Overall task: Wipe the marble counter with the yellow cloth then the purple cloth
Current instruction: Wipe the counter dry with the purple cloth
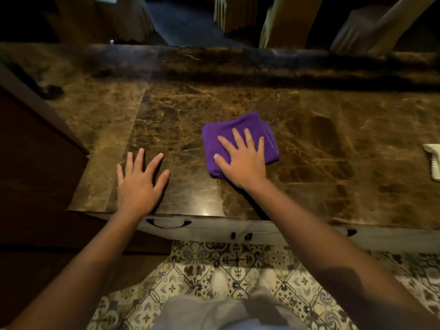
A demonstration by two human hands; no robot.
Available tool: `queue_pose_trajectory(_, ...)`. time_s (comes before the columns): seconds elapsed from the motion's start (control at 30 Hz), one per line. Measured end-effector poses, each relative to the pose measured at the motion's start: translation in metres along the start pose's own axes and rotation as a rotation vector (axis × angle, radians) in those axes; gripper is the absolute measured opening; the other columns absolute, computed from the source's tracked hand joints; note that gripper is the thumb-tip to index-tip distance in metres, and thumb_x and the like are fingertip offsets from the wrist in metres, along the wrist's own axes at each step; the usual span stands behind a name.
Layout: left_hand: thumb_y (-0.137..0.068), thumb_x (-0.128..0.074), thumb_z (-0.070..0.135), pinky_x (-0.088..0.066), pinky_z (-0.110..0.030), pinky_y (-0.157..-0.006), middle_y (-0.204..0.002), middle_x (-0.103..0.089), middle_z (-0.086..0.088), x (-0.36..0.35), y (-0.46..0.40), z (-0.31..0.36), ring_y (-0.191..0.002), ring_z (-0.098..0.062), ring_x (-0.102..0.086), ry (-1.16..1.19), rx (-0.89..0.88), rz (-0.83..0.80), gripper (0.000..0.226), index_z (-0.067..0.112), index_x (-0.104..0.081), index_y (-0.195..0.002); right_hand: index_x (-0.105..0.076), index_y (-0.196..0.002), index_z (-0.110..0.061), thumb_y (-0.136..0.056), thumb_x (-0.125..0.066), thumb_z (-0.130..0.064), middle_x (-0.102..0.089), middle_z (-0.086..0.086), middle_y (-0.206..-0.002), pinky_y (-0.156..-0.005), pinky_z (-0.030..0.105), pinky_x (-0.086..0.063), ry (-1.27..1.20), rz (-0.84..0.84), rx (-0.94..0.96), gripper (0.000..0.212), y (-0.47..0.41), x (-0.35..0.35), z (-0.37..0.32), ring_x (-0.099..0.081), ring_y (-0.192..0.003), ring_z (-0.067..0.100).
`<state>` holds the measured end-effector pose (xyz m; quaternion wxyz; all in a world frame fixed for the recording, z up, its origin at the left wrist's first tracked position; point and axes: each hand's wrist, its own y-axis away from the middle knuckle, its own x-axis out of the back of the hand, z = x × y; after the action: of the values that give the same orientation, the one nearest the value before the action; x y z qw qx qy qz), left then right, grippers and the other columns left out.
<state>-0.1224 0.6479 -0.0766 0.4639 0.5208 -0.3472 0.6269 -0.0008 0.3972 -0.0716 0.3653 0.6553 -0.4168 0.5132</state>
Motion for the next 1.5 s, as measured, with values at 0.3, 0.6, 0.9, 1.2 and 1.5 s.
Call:
queue_pose_trajectory(0.3,-0.103,-0.032,0.055,-0.008,-0.059,-0.126,-0.171,-0.020,-0.011,-0.002,0.002,-0.001,-0.159,-0.036,-0.009,-0.015,-0.009,0.011,0.056,0.038,-0.033,-0.156,-0.041,-0.150,-0.044,-0.095,-0.035,-0.068,-0.035,0.000,-0.166,-0.123,0.062,-0.010,-0.016,0.012,0.150,0.060,0.112,-0.008,-0.012,-0.020,-0.156,0.030)
queue_pose_trajectory(0.6,-0.103,-0.030,0.055,-0.007,-0.060,-0.125,-0.171,-0.019,-0.013,-0.006,0.001,0.000,-0.158,-0.037,-0.008,-0.024,-0.029,0.036,0.057,0.036,-0.031,-0.157,-0.035,-0.154,-0.041,-0.092,-0.025,-0.070,-0.030,0.001,-0.167,-0.124,0.061,-0.010,0.009,0.030,-0.046,0.069,0.078,0.010,0.044,-0.017,-0.156,0.031)
queue_pose_trajectory(0.9,-0.102,-0.034,0.055,-0.009,-0.058,-0.126,-0.170,-0.022,-0.012,-0.007,0.001,0.000,-0.158,-0.035,-0.011,-0.020,-0.016,0.064,0.056,0.036,-0.035,-0.155,-0.045,-0.148,-0.028,-0.097,-0.038,-0.054,-0.040,0.008,-0.160,-0.119,0.071,-0.011,-0.071,0.109,-0.155,0.058,-0.016,0.008,-0.012,-0.025,-0.153,0.034)
queue_pose_trajectory(1.2,-0.102,-0.038,0.053,-0.009,-0.057,-0.125,-0.169,-0.025,-0.013,-0.003,0.003,0.002,-0.158,-0.035,-0.013,0.016,-0.014,0.077,0.055,0.035,-0.038,-0.154,-0.034,-0.156,-0.036,-0.095,-0.032,-0.073,-0.025,-0.001,-0.169,-0.123,0.065,-0.005,-0.059,-0.024,0.305,0.071,0.107,-0.006,-0.017,-0.009,-0.159,0.025)
queue_pose_trajectory(1.5,-0.102,-0.048,0.039,-0.016,-0.057,-0.126,-0.163,-0.038,-0.014,0.002,0.015,0.004,-0.156,-0.033,-0.020,0.047,-0.079,0.116,0.052,0.017,-0.049,-0.149,-0.022,-0.158,-0.044,-0.090,-0.033,-0.082,-0.017,-0.003,-0.171,-0.123,0.063,-0.008,0.040,-0.036,0.217,0.078,0.152,0.013,0.050,-0.004,-0.159,0.025)
